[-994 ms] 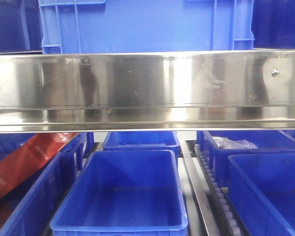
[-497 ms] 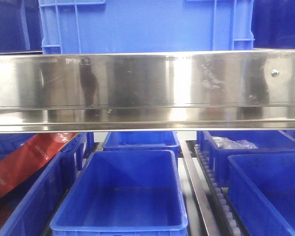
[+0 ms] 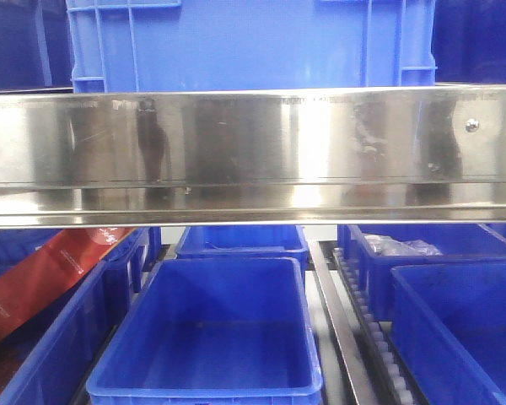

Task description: Place cylindrical capacitor in blue bin on shelf

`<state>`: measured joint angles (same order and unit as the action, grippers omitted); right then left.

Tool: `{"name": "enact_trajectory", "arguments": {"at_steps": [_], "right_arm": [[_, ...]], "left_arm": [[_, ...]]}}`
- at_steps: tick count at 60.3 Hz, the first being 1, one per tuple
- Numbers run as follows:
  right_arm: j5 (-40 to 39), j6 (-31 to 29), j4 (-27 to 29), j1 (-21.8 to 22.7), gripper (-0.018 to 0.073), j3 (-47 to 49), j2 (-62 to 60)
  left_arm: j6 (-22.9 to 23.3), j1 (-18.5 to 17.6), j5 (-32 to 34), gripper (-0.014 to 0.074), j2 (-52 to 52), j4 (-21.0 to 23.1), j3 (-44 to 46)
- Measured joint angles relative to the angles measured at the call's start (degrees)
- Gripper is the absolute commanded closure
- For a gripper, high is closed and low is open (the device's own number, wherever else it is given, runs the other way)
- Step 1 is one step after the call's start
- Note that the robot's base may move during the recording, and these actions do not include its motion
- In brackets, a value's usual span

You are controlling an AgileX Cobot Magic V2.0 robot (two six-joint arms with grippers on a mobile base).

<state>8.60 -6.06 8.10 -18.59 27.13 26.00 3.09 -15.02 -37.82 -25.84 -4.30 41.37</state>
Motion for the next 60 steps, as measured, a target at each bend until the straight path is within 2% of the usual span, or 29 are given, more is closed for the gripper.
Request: {"name": "enact_trajectory", "arguments": {"at_steps": [12, 21, 27, 32, 54, 60], "right_arm": [[0.0, 0.0, 0.0, 0.0, 0.0718, 0.0, 0.0], [0.0, 0.0, 0.0, 0.0, 0.0718, 0.0, 0.0], [0.0, 0.0, 0.0, 0.0, 0.0718, 0.0, 0.0], [0.0, 0.0, 0.0, 0.0, 0.0718, 0.0, 0.0], [-0.2, 0.0, 0.0, 0.0, 0.0718, 0.0, 0.0], [-0.2, 0.0, 0.0, 0.0, 0.0718, 0.0, 0.0]], "left_arm": [[0.0, 0.6, 0.1, 0.0707, 0.4, 0.0, 0.0], [0.0, 5.1, 1.8, 0.0707, 4.2, 0.5, -2.1], [0.0, 9.1, 6.1, 0.0707, 9.0, 1.9, -6.8], [0.0, 10.5, 10.3, 0.0707, 12.6, 2.0, -11.6], [0.0, 11.0, 31.3, 0.0707, 25.2, 2.3, -37.3], [0.0, 11.0, 34.4, 0.0707, 25.4, 2.3, -40.9]]}}
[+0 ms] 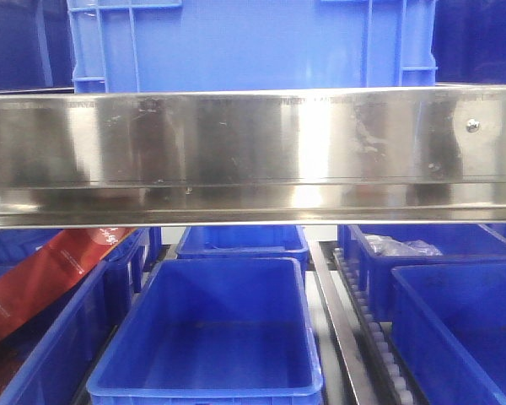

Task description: Place cylindrical capacitor in blue bin on shelf

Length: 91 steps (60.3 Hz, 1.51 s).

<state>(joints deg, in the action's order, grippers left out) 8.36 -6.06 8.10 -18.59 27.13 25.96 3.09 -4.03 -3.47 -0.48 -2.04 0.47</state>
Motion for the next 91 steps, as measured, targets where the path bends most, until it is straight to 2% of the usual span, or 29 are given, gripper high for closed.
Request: {"name": "enact_trajectory", "arguments": {"at_steps": [21, 80, 86, 91], "right_arm": [[-0.1, 0.0, 0.0, 0.1, 0.0718, 0.0, 0.0], [-0.1, 0.0, -0.2, 0.3, 0.0718, -0.3, 0.0], [0.5, 0.0, -0.7, 2.3, 0.0718, -1.5, -1.4], [0.8, 0.1, -0.9, 5.8, 0.0718, -4.0, -4.0]], "left_arm": [[0.0, -1.6, -0.1, 0.0707, 0.1, 0.0, -0.6], [0.0, -1.6, 1.9, 0.0707, 0.1, 0.1, -0.6], [0.0, -1.6, 2.1, 0.0707, 0.1, 0.1, -0.6], [0.0, -1.6, 2.1, 0.0707, 0.1, 0.1, -0.6]]}}
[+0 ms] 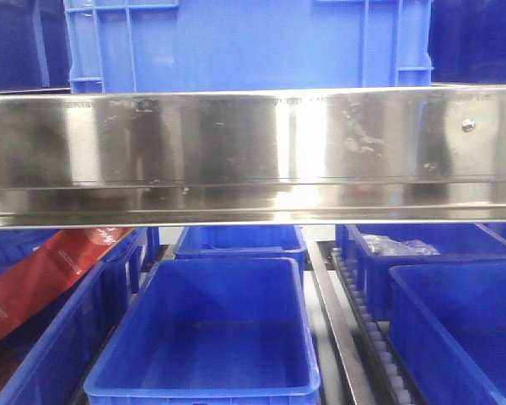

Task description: Place cylindrical capacitor in blue bin on shelf

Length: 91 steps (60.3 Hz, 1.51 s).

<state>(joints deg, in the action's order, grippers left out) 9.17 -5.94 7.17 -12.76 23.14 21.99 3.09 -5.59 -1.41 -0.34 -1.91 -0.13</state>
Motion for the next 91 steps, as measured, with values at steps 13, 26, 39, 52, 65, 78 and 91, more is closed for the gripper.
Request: {"name": "enact_trajectory", "arguments": {"at_steps": [13, 26, 39, 52, 65, 78, 91], "right_arm": [[-0.4, 2.3, -0.1, 9.2, 0.0718, -11.1, -10.7], [-1.5, 2.6, -0.3, 10.8, 0.0718, -22.1, -21.3], [-1.4, 2.7, -1.2, 10.9, 0.0718, -23.0, -21.7], [-1.4, 2.9, -1.4, 10.9, 0.0718, -23.0, -21.8], [-1.4, 2.9, -1.5, 10.9, 0.0718, -23.0, -21.8], [-1.4, 2.9, -1.5, 10.9, 0.0718, -23.0, -21.8], [-1.4, 2.9, -1.6, 10.9, 0.0718, -23.0, -21.8]], "left_arm": [[0.0, 0.0, 0.0, 0.0707, 0.0, 0.0, 0.0], [0.0, 0.0, 0.0, 0.0707, 0.0, 0.0, 0.0], [0.0, 0.0, 0.0, 0.0707, 0.1, 0.0, 0.0], [0.0, 0.0, 0.0, 0.0707, 0.1, 0.0, 0.0], [0.0, 0.0, 0.0, 0.0707, 0.1, 0.0, 0.0], [0.0, 0.0, 0.0, 0.0707, 0.1, 0.0, 0.0], [0.0, 0.0, 0.0, 0.0707, 0.1, 0.0, 0.0]]}}
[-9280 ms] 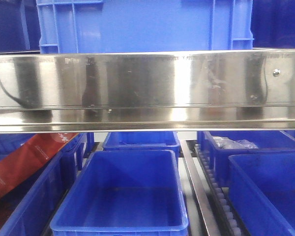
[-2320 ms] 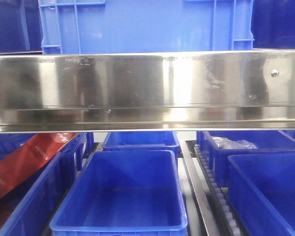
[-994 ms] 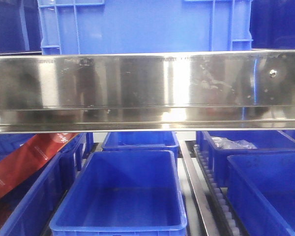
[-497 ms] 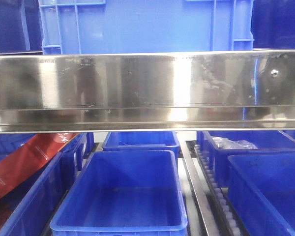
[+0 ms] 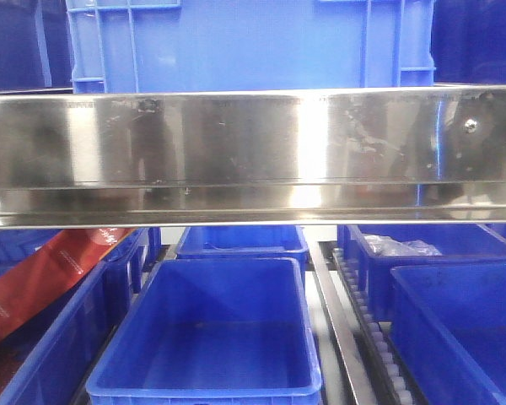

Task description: Place cylindrical capacitor in blue bin on shelf

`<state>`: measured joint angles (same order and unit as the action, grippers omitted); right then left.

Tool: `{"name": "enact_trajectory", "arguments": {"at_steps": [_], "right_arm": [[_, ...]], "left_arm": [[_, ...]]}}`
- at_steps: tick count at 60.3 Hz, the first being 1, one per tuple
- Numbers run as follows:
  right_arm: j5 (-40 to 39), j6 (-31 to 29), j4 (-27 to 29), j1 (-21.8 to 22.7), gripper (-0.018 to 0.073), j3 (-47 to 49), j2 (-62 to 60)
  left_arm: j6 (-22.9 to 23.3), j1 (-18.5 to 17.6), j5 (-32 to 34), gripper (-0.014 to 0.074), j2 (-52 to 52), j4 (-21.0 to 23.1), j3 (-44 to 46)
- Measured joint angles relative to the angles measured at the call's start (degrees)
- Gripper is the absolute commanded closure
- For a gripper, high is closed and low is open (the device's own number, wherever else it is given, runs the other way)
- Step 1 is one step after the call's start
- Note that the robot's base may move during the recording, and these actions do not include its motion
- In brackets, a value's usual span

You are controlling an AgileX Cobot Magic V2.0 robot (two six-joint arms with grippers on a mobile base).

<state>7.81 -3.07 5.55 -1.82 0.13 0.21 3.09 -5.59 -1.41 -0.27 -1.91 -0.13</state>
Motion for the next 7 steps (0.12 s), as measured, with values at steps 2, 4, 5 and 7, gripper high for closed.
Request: {"name": "enact_trajectory", "arguments": {"at_steps": [2, 4, 5, 7], "right_arm": [[0.0, 0.0, 0.0, 0.0, 0.0718, 0.0, 0.0], [0.0, 0.0, 0.0, 0.0, 0.0718, 0.0, 0.0], [0.0, 0.0, 0.0, 0.0, 0.0718, 0.0, 0.0], [0.0, 0.0, 0.0, 0.0, 0.0718, 0.0, 0.0]], "left_arm": [[0.0, 0.0, 0.0, 0.0707, 0.0, 0.0, 0.0], [0.0, 0.0, 0.0, 0.0707, 0.0, 0.0, 0.0], [0.0, 0.0, 0.0, 0.0707, 0.0, 0.0, 0.0], [0.0, 0.0, 0.0, 0.0707, 0.0, 0.0, 0.0]]}}
